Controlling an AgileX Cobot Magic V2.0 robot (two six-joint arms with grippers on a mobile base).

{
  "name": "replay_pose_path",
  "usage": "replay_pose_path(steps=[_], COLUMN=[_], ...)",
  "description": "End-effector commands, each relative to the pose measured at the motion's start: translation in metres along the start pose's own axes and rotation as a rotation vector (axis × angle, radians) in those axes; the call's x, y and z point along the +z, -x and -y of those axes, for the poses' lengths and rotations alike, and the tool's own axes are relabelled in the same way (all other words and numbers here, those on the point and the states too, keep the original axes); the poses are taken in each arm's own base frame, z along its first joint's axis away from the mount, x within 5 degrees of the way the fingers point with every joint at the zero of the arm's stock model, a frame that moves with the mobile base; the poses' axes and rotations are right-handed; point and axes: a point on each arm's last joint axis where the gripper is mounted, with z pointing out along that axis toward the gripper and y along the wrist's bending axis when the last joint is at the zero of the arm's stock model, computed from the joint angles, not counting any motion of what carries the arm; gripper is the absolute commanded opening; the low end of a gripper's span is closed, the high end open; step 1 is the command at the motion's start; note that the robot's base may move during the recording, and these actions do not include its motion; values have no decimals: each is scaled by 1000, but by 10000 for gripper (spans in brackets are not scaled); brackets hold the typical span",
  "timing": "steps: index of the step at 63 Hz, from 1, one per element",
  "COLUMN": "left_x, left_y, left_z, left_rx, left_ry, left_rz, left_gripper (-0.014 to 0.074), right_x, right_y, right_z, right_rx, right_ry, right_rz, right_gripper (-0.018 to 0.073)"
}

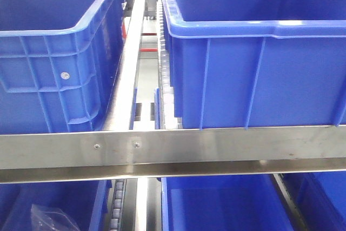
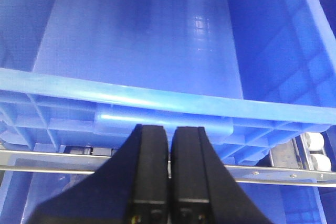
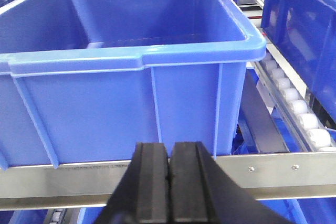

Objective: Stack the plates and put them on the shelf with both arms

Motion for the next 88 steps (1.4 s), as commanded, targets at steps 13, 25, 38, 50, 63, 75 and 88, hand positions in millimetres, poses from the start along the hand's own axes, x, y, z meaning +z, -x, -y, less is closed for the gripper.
replay_pose_path(steps=[13,25,38,50,63,75,88], left_x=[-4,-4,-4,-5,-26,-37,-38], left_y=[16,16,16,16,3,-40,-90], left_z=[5,5,5,5,-2,-17,-30], left_rx=[-5,-5,-5,53,149,165,148], left_ry=[-29,-29,-29,-25,2,9,-4], left_rz=[107,107,107,111,219,381,478], left_gripper=[102,102,102,102,102,102,102], right_x=[-3,-3,-3,-3,-3,-3,-3], right_y=[15,15,15,15,15,15,15], right_z=[-1,-1,-1,-1,-1,-1,-1], right_rx=[-12,-12,-12,-12,-12,-12,-12], right_ry=[6,6,6,6,6,6,6], right_rz=[131,131,131,131,131,131,131], right_gripper=[48,48,48,48,48,48,48])
